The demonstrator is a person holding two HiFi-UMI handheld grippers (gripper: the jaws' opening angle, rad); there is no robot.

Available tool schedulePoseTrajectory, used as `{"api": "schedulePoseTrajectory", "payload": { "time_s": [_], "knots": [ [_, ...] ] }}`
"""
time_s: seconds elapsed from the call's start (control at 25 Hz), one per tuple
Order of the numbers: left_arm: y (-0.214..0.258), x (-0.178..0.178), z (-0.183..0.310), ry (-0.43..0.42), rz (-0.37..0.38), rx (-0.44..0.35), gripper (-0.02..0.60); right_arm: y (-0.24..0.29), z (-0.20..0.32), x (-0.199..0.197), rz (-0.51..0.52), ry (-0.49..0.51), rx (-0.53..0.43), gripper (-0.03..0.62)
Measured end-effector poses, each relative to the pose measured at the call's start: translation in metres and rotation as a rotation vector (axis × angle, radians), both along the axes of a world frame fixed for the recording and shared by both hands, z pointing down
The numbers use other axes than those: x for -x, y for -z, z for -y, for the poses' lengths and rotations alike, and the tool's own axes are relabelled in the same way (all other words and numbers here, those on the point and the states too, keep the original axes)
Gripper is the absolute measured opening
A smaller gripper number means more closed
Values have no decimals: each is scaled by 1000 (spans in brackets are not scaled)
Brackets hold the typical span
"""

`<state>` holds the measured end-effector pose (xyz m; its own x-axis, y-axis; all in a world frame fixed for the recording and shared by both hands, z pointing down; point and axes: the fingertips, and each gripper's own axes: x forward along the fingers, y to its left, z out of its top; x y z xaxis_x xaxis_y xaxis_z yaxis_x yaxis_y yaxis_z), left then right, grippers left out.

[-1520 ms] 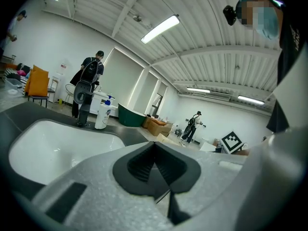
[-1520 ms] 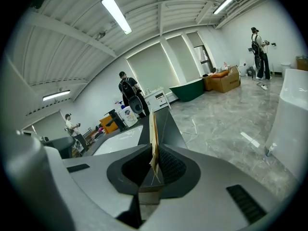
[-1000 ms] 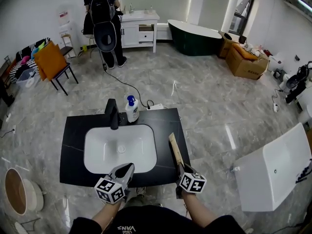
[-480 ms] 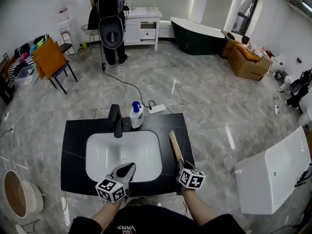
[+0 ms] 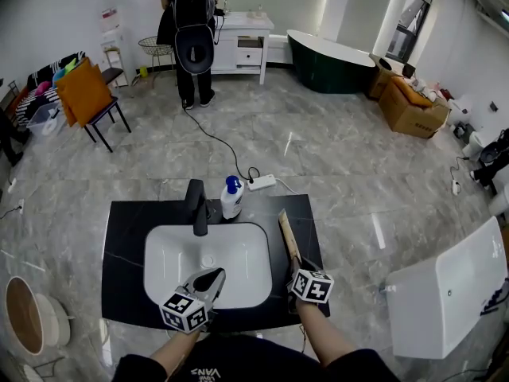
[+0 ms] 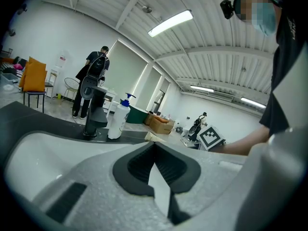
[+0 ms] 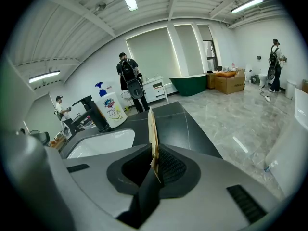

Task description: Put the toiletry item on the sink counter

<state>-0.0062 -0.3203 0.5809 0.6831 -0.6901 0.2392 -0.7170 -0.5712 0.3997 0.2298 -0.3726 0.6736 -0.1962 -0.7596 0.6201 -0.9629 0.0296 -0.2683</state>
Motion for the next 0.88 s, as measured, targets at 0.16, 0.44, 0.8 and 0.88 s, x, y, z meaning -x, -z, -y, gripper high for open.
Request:
{"api": "schedulePoseTrajectory", "payload": {
  "time_s": [0.16, 0.44, 0.8, 0.88],
  "knots": [
    [-8, 6, 6, 10, 0, 10, 9, -7, 11, 6, 1, -1, 9, 43],
    [-20, 11, 8, 12, 1, 36, 9, -20, 20, 10, -32, -13, 45, 44],
    [-23, 15, 13, 16, 3, 48, 9, -22, 23, 3, -50, -39, 51, 75],
    [-24, 17, 13, 20, 4, 48, 9, -22, 21, 2, -55, -38, 53, 80]
  ]
}}
